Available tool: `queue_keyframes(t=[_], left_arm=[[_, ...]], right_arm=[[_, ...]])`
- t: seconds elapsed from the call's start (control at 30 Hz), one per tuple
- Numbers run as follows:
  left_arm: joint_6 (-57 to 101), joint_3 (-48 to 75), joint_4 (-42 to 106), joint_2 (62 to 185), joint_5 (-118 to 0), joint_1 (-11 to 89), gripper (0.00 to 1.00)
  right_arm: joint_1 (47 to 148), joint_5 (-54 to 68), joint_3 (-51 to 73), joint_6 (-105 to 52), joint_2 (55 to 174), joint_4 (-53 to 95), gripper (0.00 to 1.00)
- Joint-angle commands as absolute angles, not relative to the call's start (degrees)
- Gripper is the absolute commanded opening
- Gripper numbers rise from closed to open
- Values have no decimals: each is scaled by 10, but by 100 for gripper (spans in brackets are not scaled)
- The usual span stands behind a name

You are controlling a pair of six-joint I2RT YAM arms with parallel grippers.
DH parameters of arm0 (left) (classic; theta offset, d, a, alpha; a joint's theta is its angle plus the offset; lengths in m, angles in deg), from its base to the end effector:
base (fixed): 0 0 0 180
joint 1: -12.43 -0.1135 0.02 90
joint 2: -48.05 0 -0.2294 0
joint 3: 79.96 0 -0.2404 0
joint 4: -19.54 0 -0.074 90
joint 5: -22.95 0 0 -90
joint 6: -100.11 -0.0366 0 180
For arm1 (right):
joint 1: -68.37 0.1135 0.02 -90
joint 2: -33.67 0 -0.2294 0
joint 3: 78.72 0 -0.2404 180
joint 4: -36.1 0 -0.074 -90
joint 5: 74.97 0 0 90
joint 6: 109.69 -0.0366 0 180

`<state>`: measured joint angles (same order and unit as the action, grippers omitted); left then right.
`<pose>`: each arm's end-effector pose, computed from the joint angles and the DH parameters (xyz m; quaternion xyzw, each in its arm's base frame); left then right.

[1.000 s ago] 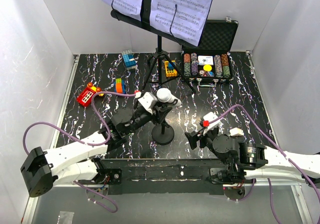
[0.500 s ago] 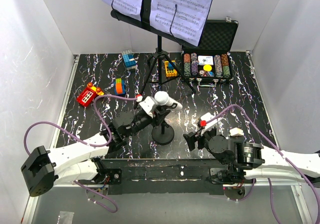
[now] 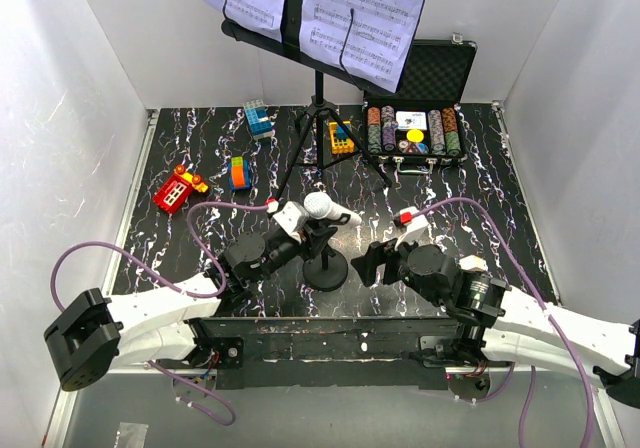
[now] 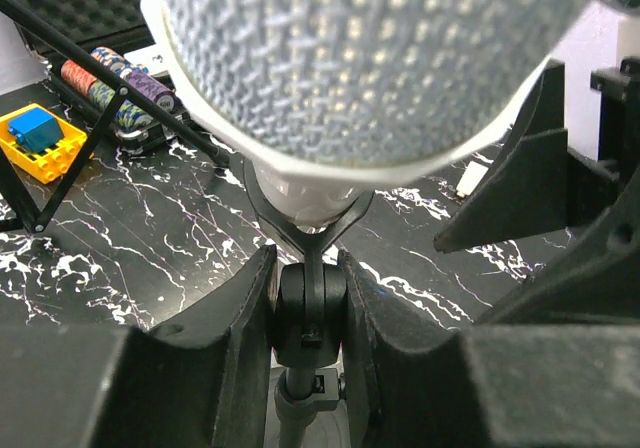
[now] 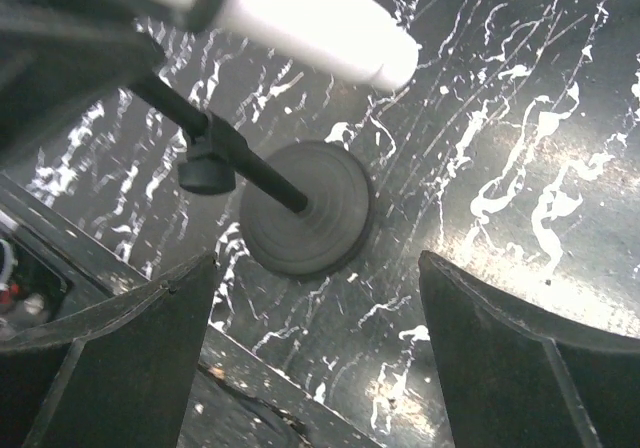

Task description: Pack up the instrument practice props

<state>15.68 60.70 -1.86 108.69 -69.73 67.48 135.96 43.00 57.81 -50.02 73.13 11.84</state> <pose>0.1401 -0.1974 0.2263 0.2806 0.6484 -0.3428 0.6192 0.0854 0.1621 0.2393 -0.1234 0.7985 0.2883 0.5138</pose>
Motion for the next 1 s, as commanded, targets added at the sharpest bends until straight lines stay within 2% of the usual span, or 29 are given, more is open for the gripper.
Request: queue_keyframes(t=[0.0,0.4,0.53,0.83,0.97], left_arm=[[198,656,18,1129,-713,678,0],[223,698,-42,1188,-714,686,0],[217,688,-15,1191,-721,689,0],[217,682,8,1200,-711,690,0],[220,681,10,1203,-710,691,0]], right_arm=[[1323,373,576,-524,709,184,89],[1298,354,606,-551,693,231,89],[1293,354,598,-524,689,232,89],[1295,377,586,-312,712,321,80],[1323,383,617,-152,704,448,77]])
